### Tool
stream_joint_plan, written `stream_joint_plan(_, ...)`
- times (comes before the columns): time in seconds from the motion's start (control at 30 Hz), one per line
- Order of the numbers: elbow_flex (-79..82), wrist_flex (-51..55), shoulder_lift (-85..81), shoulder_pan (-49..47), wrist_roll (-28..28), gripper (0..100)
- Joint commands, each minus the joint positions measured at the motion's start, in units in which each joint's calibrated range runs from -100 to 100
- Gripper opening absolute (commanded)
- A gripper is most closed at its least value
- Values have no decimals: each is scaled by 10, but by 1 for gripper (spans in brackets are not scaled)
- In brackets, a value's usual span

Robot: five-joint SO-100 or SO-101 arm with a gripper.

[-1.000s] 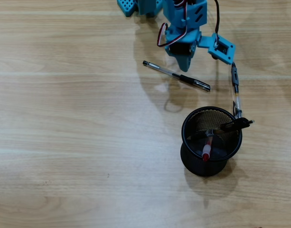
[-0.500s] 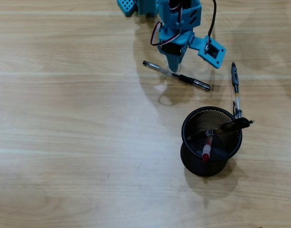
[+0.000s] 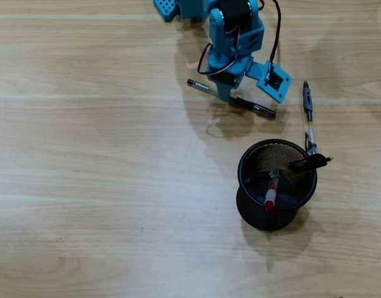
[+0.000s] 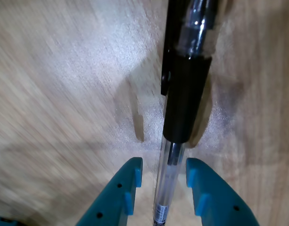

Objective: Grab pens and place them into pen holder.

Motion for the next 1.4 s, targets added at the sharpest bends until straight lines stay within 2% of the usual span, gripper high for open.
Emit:
stream_joint_plan(0.0,-38,0,13,1,-5,11)
stream_joint_plan(0.4,-38,1,72,-1,-11,10)
stream_joint_plan(0.53,-38,1,71,0,-18,1)
stream_joint_plan(0.8,-39,1,68,1,-17,2)
stream_joint_plan(1.17,-58,9,-103,20,-17,2)
stream_joint_plan(1.37,13,9,-231,29,-17,2)
